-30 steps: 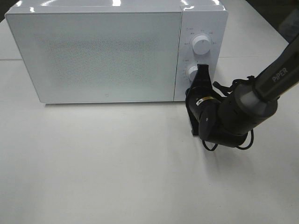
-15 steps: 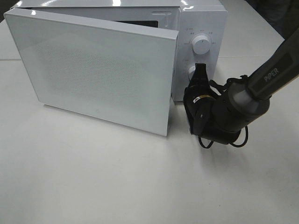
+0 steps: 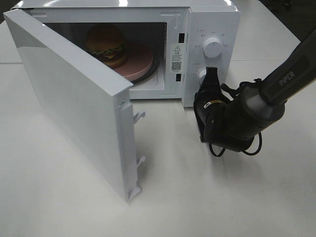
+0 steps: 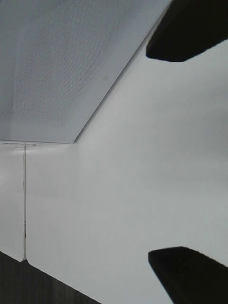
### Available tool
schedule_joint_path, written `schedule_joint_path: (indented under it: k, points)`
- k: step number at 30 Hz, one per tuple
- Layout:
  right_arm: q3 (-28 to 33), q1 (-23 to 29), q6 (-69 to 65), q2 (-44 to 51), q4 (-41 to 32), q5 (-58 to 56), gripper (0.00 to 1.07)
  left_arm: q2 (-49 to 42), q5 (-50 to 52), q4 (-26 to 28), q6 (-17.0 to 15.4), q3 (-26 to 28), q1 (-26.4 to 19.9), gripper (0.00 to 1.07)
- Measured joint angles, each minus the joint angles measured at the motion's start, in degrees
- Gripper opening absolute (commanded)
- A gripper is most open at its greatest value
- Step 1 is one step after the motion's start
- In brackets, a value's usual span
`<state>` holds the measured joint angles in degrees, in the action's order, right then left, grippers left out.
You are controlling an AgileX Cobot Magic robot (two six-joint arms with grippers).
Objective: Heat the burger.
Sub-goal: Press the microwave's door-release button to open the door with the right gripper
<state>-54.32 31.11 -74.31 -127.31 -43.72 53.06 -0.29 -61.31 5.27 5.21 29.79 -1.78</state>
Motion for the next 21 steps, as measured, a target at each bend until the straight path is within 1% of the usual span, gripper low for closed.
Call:
schedule_joint_path:
  k: [5,10,21]
  points:
    - [0.1,0.0,0.1,0.6,-0.1,-1.5,0.00,0.0,0.0,0.0,0.0,0.0,0.0,0.98]
    - [0.9,-0.6,0.4,1.4,1.5,-2.5,0.00,0.0,0.0,0.0,0.0,0.0,0.0,0.98]
    - [4.1,-1.3,0.7,5.0,4.0,-4.1,0.00,0.0,0.0,0.0,0.0,0.0,0.0,0.98]
